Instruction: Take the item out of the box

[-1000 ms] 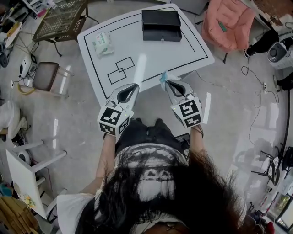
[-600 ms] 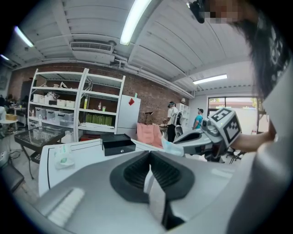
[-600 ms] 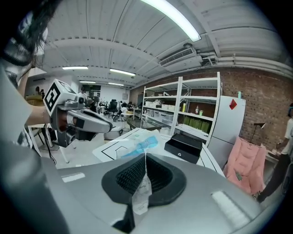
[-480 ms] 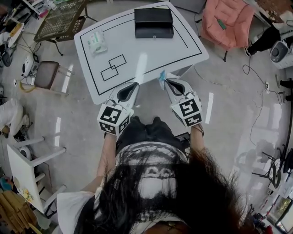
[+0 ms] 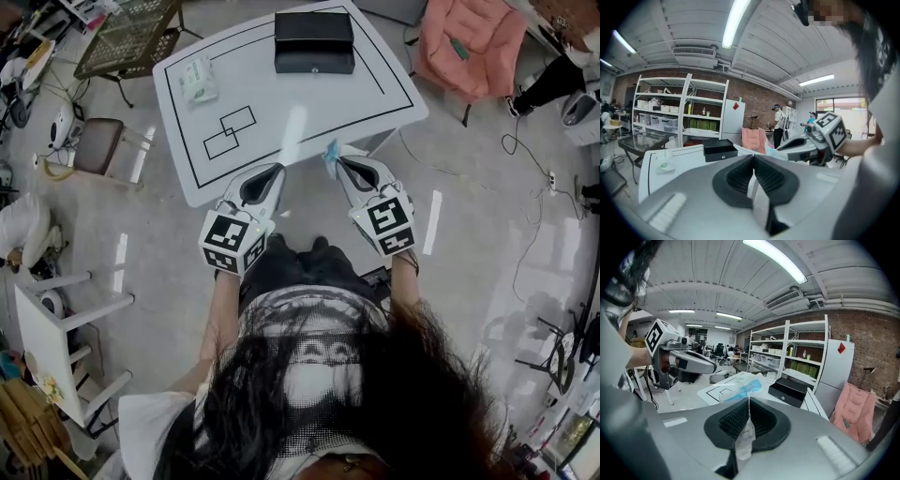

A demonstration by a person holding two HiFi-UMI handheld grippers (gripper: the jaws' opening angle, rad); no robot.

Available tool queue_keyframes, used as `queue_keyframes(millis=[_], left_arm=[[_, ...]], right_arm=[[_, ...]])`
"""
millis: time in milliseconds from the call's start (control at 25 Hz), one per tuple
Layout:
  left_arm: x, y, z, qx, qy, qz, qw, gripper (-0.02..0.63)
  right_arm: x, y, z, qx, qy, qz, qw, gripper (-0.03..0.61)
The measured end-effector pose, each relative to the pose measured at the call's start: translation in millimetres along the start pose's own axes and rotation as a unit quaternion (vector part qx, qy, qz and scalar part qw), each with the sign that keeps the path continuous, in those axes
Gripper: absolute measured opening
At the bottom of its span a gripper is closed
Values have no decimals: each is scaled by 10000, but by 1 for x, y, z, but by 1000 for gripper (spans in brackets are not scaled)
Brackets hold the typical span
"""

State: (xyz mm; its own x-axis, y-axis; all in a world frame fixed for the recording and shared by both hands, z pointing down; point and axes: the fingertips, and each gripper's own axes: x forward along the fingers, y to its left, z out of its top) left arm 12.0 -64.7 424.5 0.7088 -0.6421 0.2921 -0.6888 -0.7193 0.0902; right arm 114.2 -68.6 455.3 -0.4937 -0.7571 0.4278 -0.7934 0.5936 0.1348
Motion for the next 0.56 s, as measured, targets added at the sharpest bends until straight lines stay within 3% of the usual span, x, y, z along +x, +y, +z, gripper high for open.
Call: queue_keyframes(millis=[560], left_arm=[[14, -10, 1, 2, -118, 255, 9996, 0]], right_arm=[[0, -14, -10, -190, -69, 231, 9995, 11]])
